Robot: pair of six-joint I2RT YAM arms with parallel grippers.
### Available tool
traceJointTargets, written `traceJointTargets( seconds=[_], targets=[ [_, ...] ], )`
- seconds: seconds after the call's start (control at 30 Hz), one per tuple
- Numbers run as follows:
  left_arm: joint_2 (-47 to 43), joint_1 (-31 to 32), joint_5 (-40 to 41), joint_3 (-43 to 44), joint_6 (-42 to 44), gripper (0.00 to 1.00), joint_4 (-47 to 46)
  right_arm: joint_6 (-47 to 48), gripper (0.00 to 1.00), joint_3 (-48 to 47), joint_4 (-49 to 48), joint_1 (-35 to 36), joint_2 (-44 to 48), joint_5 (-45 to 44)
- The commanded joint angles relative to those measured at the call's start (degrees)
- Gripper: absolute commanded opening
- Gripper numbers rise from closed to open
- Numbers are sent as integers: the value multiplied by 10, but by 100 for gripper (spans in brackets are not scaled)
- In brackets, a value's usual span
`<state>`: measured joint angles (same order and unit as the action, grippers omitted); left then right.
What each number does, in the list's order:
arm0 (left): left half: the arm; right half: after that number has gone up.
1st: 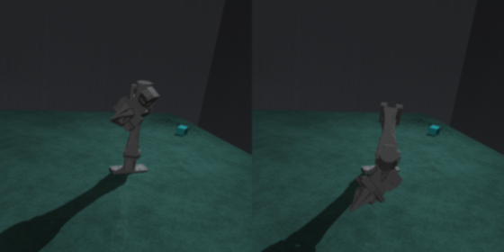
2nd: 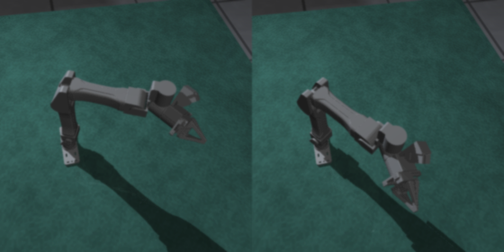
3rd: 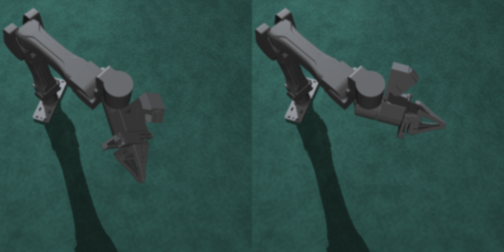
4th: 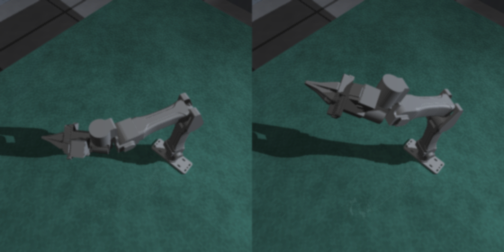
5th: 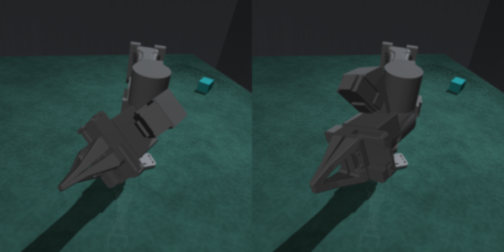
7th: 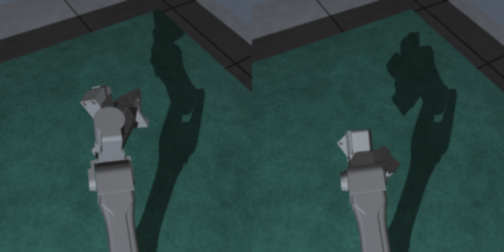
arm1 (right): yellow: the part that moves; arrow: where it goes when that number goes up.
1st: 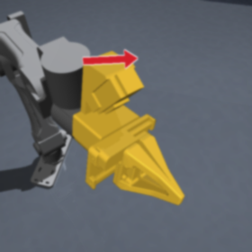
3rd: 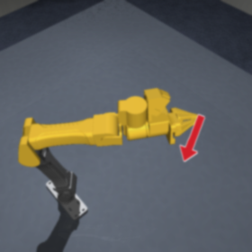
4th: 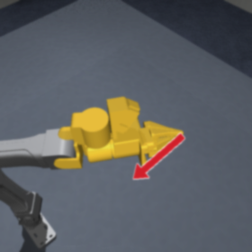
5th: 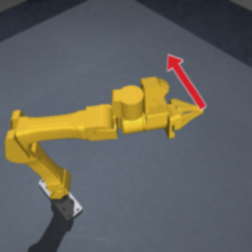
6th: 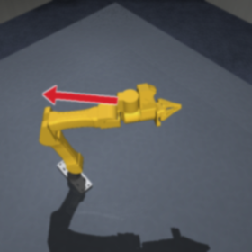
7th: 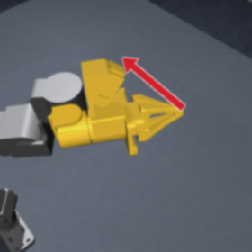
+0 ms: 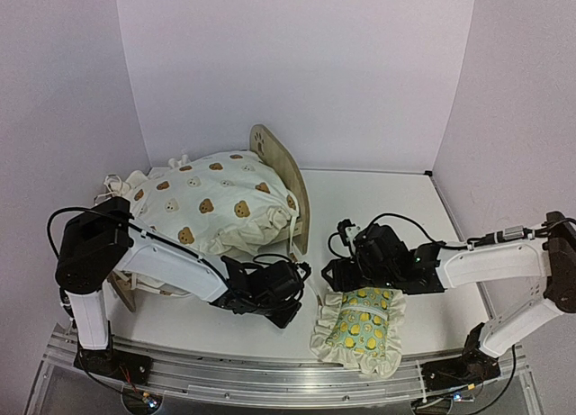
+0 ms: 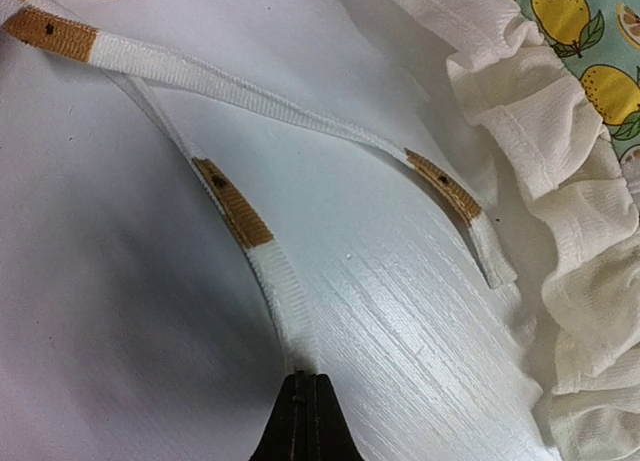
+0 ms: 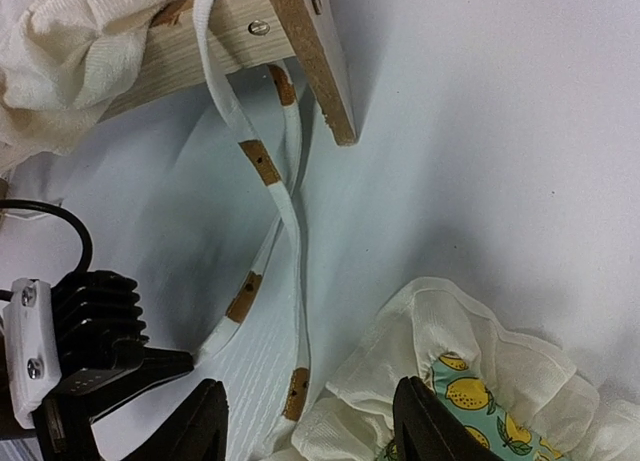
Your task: Set up the pet bed
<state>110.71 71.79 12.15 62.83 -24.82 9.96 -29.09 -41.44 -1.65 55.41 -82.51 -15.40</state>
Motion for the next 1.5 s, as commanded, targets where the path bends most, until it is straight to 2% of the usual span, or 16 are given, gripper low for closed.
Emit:
traceJointTargets(
  seconds=[0.0, 0.23, 0.47, 0.5, 0.6, 0.67, 0.8, 0.9, 0.97, 1.1, 1.3, 1.37, 1.4, 1.43, 1.47],
  targets=[
    [-37, -4, -15, -10, 22, 0, -21, 6, 58, 6, -5, -12, 22, -5],
    [-75, -19, -48, 25, 56, 0, 3, 12, 58, -3, -8, -28, 24, -1],
    [-59, -52, -59, 87, 84, 0, 37, 23, 57, -8, -22, -61, 12, 39],
    [-53, -54, -61, 96, 86, 3, 46, 23, 57, -6, -23, -66, 12, 45],
    [-37, -54, -71, 102, 82, 28, 66, 23, 57, 2, -23, -76, 19, 55],
    [-29, -54, -74, 94, 72, 37, 70, 22, 57, 11, -23, -81, 24, 56],
    [-9, -52, -83, 89, 55, 49, 82, 16, 57, 25, -30, -87, 27, 62],
    [8, -48, -90, 92, 50, 53, 90, 13, 57, 29, -32, -90, 27, 67],
    [18, -45, -89, 92, 48, 51, 89, 13, 57, 30, -33, -91, 27, 68],
    [36, -42, -70, 95, 43, 41, 90, 10, 57, 36, -34, -92, 32, 70],
    [63, -34, -58, 112, 48, 30, 97, 8, 57, 45, -35, -94, 40, 66],
    [73, -30, -45, 117, 47, 20, 101, 7, 57, 46, -35, -95, 40, 66],
    [75, -27, -37, 115, 45, 8, 98, 7, 57, 46, -34, -95, 39, 66],
    [73, -26, -26, 109, 45, 1, 88, 7, 57, 46, -34, -96, 39, 66],
    [68, -25, -20, 101, 45, 0, 73, 7, 57, 46, -34, -96, 38, 67]
  ],
)
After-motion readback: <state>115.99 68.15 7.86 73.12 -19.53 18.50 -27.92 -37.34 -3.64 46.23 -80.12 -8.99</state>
